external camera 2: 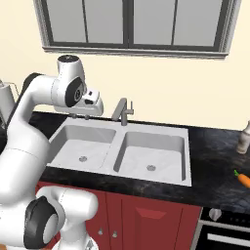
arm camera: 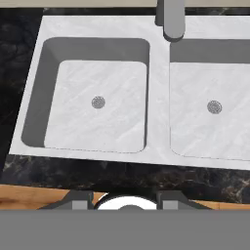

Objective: Turn on the sink faucet. Then move the carrot from the counter to the sink. Turn off the sink. Move the vegetable from the sink to the pot next to the stove. Finally move the pot to the front right burner.

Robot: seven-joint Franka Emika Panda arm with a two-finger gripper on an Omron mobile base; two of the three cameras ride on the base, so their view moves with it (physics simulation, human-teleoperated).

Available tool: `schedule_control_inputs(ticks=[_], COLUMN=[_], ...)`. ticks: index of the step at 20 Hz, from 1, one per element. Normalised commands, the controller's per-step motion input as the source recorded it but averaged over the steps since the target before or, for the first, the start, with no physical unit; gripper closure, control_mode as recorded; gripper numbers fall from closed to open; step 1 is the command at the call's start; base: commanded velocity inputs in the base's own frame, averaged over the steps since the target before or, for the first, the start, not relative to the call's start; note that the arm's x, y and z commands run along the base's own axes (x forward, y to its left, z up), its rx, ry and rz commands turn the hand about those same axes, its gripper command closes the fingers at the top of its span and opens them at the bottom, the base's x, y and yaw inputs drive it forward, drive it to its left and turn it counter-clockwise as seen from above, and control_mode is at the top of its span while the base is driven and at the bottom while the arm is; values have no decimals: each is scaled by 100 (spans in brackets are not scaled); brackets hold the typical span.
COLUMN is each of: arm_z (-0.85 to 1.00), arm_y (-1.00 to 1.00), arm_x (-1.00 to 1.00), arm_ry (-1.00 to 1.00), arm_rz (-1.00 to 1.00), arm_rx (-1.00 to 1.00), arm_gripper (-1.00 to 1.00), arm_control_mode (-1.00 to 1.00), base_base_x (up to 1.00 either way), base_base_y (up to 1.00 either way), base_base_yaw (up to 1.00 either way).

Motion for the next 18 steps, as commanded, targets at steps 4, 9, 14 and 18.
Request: schedule_control_inputs(ticks=[4, 9, 14, 18], arm_z=[-1, 0, 0, 0], arm_y=[-1, 0, 0, 0], arm_x=[0, 0, 0, 0], arm_ry=[-2, 0, 0, 0], arm_rz=[0, 0, 0, 0], arm_rx=[0, 0, 0, 0], arm_gripper=[-100, -100, -100, -100], arm_control_mode=[100, 100, 100, 100], base_base_x=[0, -1, 0, 1], base_base_y=[-23, -59, -65, -66], base_base_yaw=[0, 0, 1, 0])
